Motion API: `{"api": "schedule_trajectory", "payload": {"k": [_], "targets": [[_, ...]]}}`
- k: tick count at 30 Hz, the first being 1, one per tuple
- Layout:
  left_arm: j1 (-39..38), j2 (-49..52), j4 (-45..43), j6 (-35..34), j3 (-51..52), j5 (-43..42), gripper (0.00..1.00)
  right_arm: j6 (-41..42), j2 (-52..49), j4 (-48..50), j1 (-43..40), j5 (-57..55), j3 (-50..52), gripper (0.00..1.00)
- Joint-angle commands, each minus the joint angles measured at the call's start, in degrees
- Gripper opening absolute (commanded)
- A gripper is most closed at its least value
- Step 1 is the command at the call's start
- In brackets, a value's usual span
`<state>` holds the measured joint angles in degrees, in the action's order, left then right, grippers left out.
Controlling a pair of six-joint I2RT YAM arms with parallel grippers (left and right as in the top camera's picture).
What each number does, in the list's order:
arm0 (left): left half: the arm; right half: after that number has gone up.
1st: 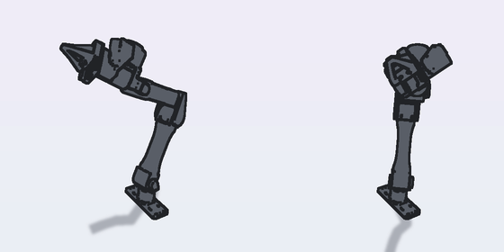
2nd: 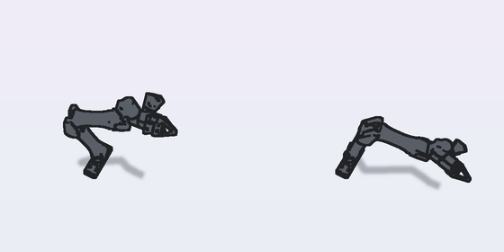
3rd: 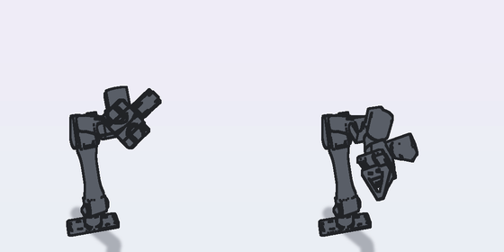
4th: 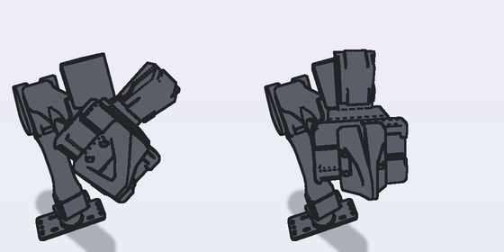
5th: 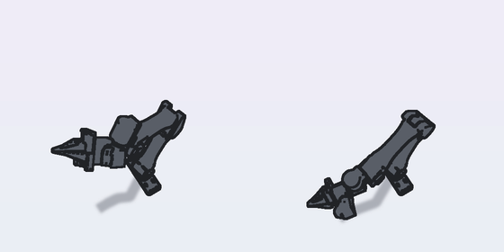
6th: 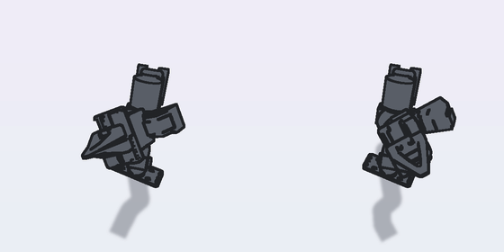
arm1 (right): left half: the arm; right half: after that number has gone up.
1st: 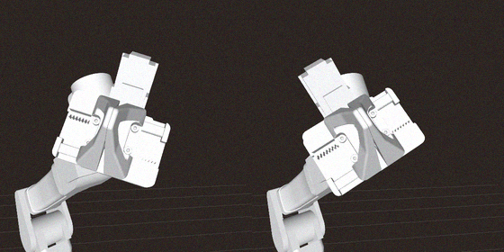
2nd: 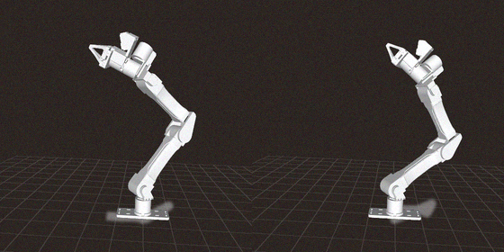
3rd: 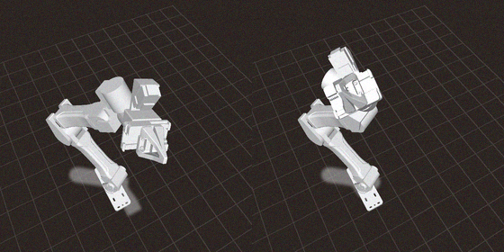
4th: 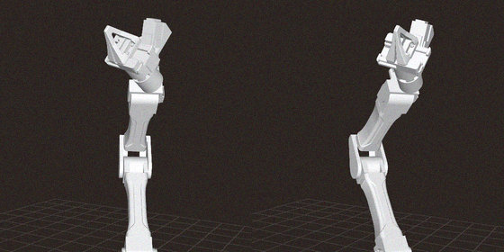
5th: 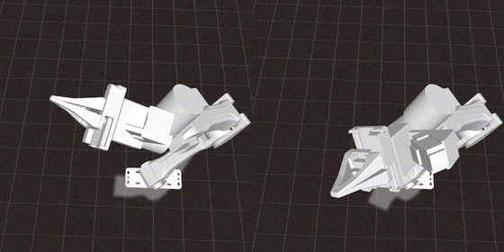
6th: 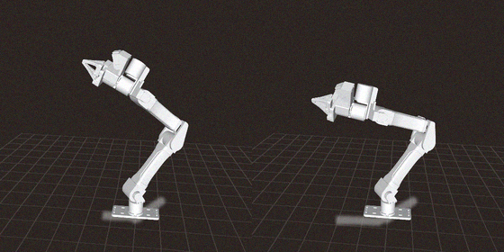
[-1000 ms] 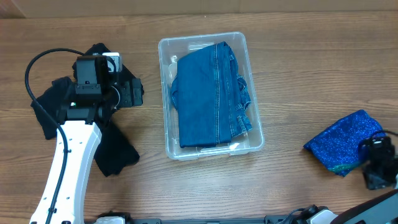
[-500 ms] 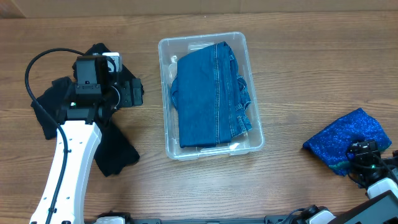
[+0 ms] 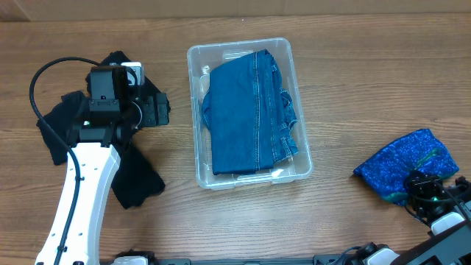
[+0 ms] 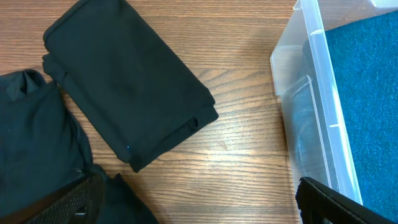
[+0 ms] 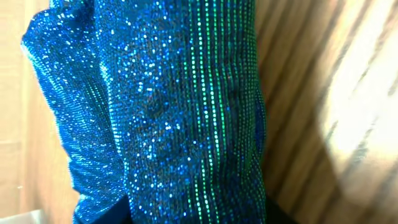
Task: Pack container
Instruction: 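Move right gripper to the sparkly blue fabric and grasp it, then lift sparkly blue fabric and lower it into the bin atop jeans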
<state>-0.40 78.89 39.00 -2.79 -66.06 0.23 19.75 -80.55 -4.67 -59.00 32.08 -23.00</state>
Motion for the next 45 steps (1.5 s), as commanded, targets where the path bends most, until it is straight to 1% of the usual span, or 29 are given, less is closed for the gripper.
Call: {"api": "schedule_trajectory", "payload": {"k": [1,3,4,5,6,7,8,12,14,23,25,28,30,34,35,39,42,45], "targets": [[-0.3,0.2,-0.3,0.0,-1.6,0.3,1.00,0.0,-1.7,0.9,0.4,4.9,1.6,0.33],[-0.3,0.2,-0.3,0.0,-1.6,0.3,1.00,0.2,-1.7,1.0,0.7,7.1,-0.1,0.29],[-0.3,0.2,-0.3,0.0,-1.6,0.3,1.00,0.2,-1.7,0.8,1.0,8.1,-1.0,0.26],[-0.3,0.2,-0.3,0.0,-1.6,0.3,1.00,0.2,-1.7,0.4,1.6,8.6,-2.1,0.22],[-0.3,0.2,-0.3,0.0,-1.6,0.3,1.00,0.3,-1.7,-0.4,2.4,8.8,-3.5,0.13],[-0.3,0.2,-0.3,0.0,-1.6,0.3,1.00,0.4,-1.7,-2.0,3.3,8.8,-5.2,0.07],[-0.3,0.2,-0.3,0.0,-1.6,0.3,1.00,0.4,-1.7,-3.7,4.4,8.8,-7.3,0.04],[-0.3,0.2,-0.3,0.0,-1.6,0.3,1.00,-0.3,-1.7,-11.5,9.7,9.3,-16.8,0.04],[-0.3,0.2,-0.3,0.0,-1.6,0.3,1.00,-0.5,-1.7,-16.7,13.9,10.5,-24.3,0.04],[-0.3,0.2,-0.3,0.0,-1.6,0.4,1.00,-3.9,-1.7,-30.5,28.9,16.6,-48.9,0.04],[-0.3,0.2,-0.3,0.0,-1.6,0.4,1.00,-6.3,-1.7,-33.8,33.9,17.8,-54.4,0.04],[-0.3,0.2,-0.3,0.0,-1.6,0.4,1.00,-9.0,-1.7,-37.3,41.4,17.7,-60.2,0.04],[-0.3,0.2,-0.3,0.0,-1.6,0.4,1.00,-11.0,-1.7,-38.3,46.6,17.7,-62.2,0.04],[-0.3,0.2,-0.3,0.0,-1.6,0.4,1.00,-11.0,-2.2,-37.7,56.4,16.4,-62.5,0.04],[-0.3,0.2,-0.3,0.0,-1.6,0.4,1.00,-10.3,-2.9,-38.3,60.3,14.6,-62.5,0.04],[-0.3,0.2,-0.3,0.0,-1.6,0.4,1.00,-5.9,-5.9,-39.8,69.3,9.4,-62.5,0.04],[-0.3,0.2,-0.3,0.0,-1.6,0.4,1.00,-3.3,-8.7,-39.0,74.1,7.0,-62.5,0.04],[-0.3,0.2,-0.3,0.0,-1.6,0.4,1.00,-1.0,-11.8,-35.8,77.3,5.9,-62.5,0.04]]}}
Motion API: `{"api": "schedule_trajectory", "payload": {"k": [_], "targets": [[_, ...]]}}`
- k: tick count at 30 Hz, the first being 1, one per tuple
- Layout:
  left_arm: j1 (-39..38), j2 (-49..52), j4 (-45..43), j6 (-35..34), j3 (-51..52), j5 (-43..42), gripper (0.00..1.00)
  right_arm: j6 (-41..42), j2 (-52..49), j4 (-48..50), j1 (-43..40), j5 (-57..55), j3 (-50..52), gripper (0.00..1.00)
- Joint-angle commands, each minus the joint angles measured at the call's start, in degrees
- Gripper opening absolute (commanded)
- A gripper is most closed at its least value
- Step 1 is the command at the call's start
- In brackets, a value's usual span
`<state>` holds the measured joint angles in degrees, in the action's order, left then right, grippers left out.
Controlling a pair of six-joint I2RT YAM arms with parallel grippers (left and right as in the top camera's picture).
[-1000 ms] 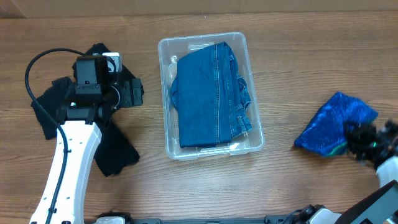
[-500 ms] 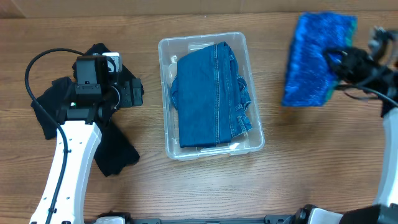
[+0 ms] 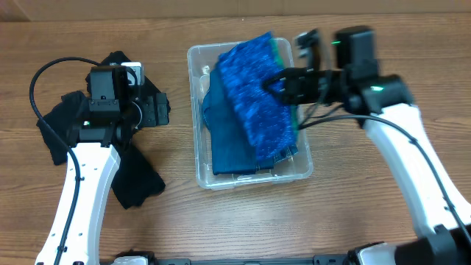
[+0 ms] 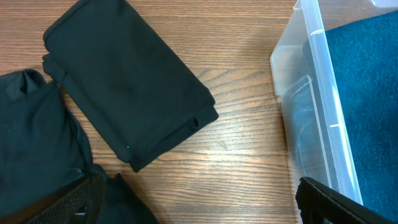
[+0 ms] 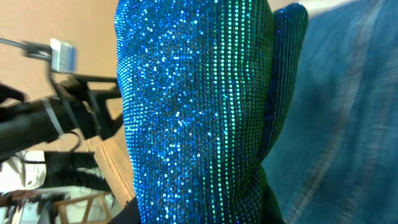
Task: Pack container
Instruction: 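Lift sparkly blue fabric and lower it into the bin atop jeans, then press the sparkly fabric flat with right gripper, then withdraw right arm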
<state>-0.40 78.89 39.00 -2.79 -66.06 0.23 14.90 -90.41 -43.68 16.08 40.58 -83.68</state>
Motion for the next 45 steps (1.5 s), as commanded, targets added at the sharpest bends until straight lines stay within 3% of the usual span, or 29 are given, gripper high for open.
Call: {"api": "schedule_trajectory", "payload": {"k": [1,10,16,25,28,32,34,41,45], "targets": [[-0.3,0.2,-0.3,0.0,-1.6,0.4,1.00,4.7,-3.0,4.7,2.9,-2.6,-1.8,0.04],[-0.3,0.2,-0.3,0.0,-1.6,0.4,1.00,16.1,-13.9,20.2,3.9,-7.6,-1.8,0.04],[-0.3,0.2,-0.3,0.0,-1.6,0.4,1.00,21.5,-21.0,25.5,4.7,-7.7,-1.8,0.04],[-0.3,0.2,-0.3,0.0,-1.6,0.4,1.00,22.6,-30.3,30.1,5.5,-4.6,-1.8,0.06],[-0.3,0.2,-0.4,0.0,-1.6,0.3,1.00,19.6,-30.5,30.1,5.5,-2.9,-1.8,0.07],[-0.3,0.2,-0.3,0.0,-1.6,0.3,1.00,19.1,-30.5,28.1,5.2,-3.1,-1.8,0.28],[-0.3,0.2,-0.3,0.0,-1.6,0.4,1.00,18.7,-30.0,27.3,4.4,-4.4,-1.8,0.31],[-0.3,0.2,-0.4,0.0,-1.6,0.4,1.00,6.8,-23.8,16.0,4.1,-19.7,-5.0,0.59],[-0.3,0.2,-0.5,0.0,-1.6,0.4,1.00,1.6,-19.4,10.2,4.1,-27.5,-8.4,0.64]]}}
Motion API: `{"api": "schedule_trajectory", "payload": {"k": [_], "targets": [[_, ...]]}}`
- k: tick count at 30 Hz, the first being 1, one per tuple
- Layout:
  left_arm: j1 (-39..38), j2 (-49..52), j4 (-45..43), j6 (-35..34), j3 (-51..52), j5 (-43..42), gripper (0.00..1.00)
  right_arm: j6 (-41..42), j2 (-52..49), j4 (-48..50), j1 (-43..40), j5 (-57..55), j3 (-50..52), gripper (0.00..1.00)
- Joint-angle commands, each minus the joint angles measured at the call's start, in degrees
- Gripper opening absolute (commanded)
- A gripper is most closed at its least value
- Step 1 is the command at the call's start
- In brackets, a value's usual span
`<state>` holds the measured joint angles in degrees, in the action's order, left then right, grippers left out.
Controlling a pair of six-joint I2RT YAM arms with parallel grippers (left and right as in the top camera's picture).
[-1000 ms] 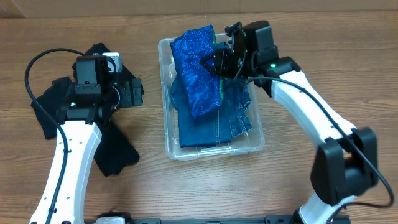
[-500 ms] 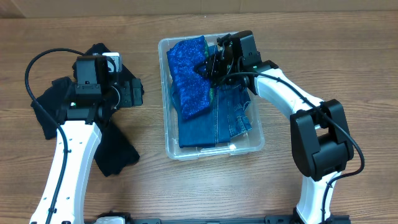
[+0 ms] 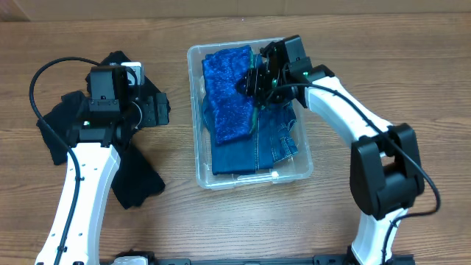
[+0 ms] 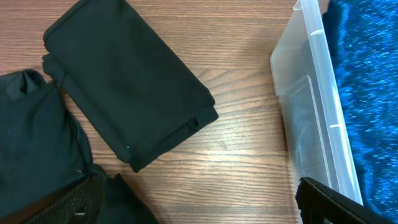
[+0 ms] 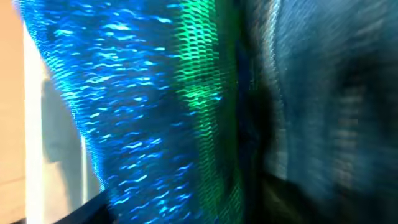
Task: Pack container
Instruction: 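Press the sparkly fabric flat with right gripper, then withdraw right arm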
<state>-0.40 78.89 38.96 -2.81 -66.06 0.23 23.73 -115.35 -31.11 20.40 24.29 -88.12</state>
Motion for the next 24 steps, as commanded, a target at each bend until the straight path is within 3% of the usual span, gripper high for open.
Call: {"api": "schedule_trajectory", "payload": {"k": [1,4,6,10,11,15,24], "targets": [[-0.3,0.2,-0.4,0.1,-1.6,0.4,1.00,-8.3,6.6,-3.1,-0.3,-12.9,-4.7,0.68],[-0.3,0.2,-0.6,0.0,-1.6,0.3,1.00,-12.8,9.8,-4.0,-0.1,-15.2,-6.5,0.80],[-0.3,0.2,-0.6,0.0,-1.6,0.3,1.00,-14.2,10.8,-3.9,0.4,-15.0,-6.9,0.75],[-0.3,0.2,-0.7,0.0,-1.6,0.3,1.00,-15.3,10.9,-3.9,2.6,-14.8,-6.8,0.07],[-0.3,0.2,-0.8,0.0,-1.6,0.4,1.00,-15.3,10.7,-3.9,3.5,-14.8,-6.8,0.04],[-0.3,0.2,-0.8,0.0,-1.6,0.3,1.00,-19.2,9.6,-3.4,6.4,-14.8,-6.7,0.04],[-0.4,0.2,-1.0,0.0,-1.6,0.3,1.00,-19.3,-0.4,-1.4,7.8,-15.8,-6.7,0.04]]}}
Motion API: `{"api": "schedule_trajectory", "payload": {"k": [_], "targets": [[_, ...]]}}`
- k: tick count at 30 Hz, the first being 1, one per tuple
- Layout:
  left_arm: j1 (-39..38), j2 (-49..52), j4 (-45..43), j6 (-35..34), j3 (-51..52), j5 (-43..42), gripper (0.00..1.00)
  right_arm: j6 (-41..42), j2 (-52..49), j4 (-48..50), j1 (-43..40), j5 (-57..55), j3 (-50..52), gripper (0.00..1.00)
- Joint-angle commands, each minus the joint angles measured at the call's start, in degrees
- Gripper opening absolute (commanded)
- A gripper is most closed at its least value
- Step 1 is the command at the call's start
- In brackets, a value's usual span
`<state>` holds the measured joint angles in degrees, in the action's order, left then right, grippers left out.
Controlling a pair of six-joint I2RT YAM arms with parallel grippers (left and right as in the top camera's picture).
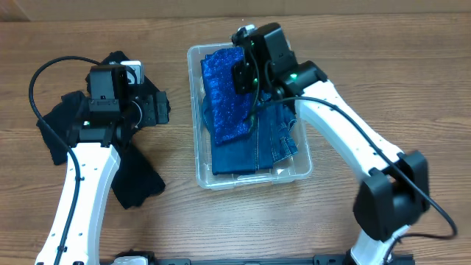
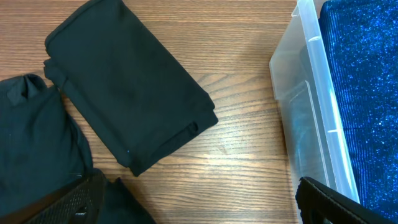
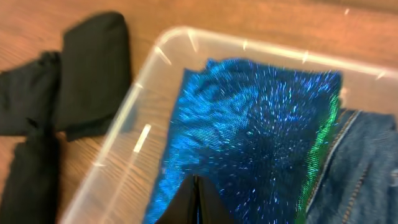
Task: Pack container
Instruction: 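Press the sparkly fabric flat with right gripper, then withdraw right arm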
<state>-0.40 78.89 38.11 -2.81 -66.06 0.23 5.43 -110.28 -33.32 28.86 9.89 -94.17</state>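
Observation:
A clear plastic container (image 1: 202,177) holds folded blue jeans (image 1: 274,140). A sparkly blue cloth (image 1: 227,99) lies on the jeans, over the container's left half. My right gripper (image 1: 242,76) hovers over that cloth near the far end. In the right wrist view its fingers (image 3: 196,200) are pressed together, shut on nothing, above the sparkly cloth (image 3: 261,130). My left gripper (image 1: 157,110) stands open left of the container. In the left wrist view the left gripper (image 2: 199,208) spans bare wood between a folded black cloth (image 2: 130,106) and the container wall (image 2: 311,130).
Black garments lie left of the container: a crumpled one (image 1: 62,121) at the far left and a folded piece (image 1: 136,180) nearer the front. Bare wooden table (image 1: 383,110) stretches right of the container and along the front.
My right gripper was low in the container against the sparkly cloth. Now it is higher and towards the far left, shut and holding nothing. The cloth lies on the jeans. The left arm is unchanged.
At first the sparkly cloth lay on the table at the right with my right gripper at it. Then the gripper held it above the container. Then it was down in the container on the jeans. Now it lies there, free of the gripper. The left arm stayed still.

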Motion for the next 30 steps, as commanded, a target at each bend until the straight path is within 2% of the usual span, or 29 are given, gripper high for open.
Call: {"api": "schedule_trajectory", "payload": {"k": [1,4,9,16,21,24,27,28,30], "targets": [[-0.4,0.2,-0.2,0.0,-1.6,0.2,1.00,-0.9,-8.1,1.6,-1.0,-2.8,-0.6,0.04],[-0.4,0.2,-0.2,0.0,-1.6,0.2,1.00,-0.5,-14.6,3.0,-2.3,-5.2,-0.6,0.04],[-0.4,0.2,0.7,0.0,-1.6,0.2,1.00,-0.5,-22.0,-1.4,-4.4,2.3,-0.6,0.04],[-0.4,0.2,0.7,0.0,-1.6,0.2,1.00,-0.6,-19.8,-4.0,-4.5,2.2,-1.7,0.04],[-0.3,0.2,1.0,0.1,-1.6,0.9,1.00,-0.8,-12.7,-7.3,-4.5,1.6,-4.9,0.15],[-0.1,0.0,1.3,0.0,-1.6,3.0,1.00,-0.8,-6.4,-10.5,-4.5,-0.4,-8.7,0.29],[1.3,-0.3,2.6,-0.7,-1.9,3.3,1.00,-1.0,-0.2,-13.4,-5.2,-0.4,-11.8,0.56],[2.3,-0.5,3.2,-2.0,-2.1,3.3,1.00,-1.0,1.7,-13.8,-5.5,-0.4,-12.3,0.68],[5.4,-0.7,4.6,-5.7,-2.2,3.1,1.00,-1.0,6.0,-14.2,-6.6,-0.4,-12.5,0.77]]}}
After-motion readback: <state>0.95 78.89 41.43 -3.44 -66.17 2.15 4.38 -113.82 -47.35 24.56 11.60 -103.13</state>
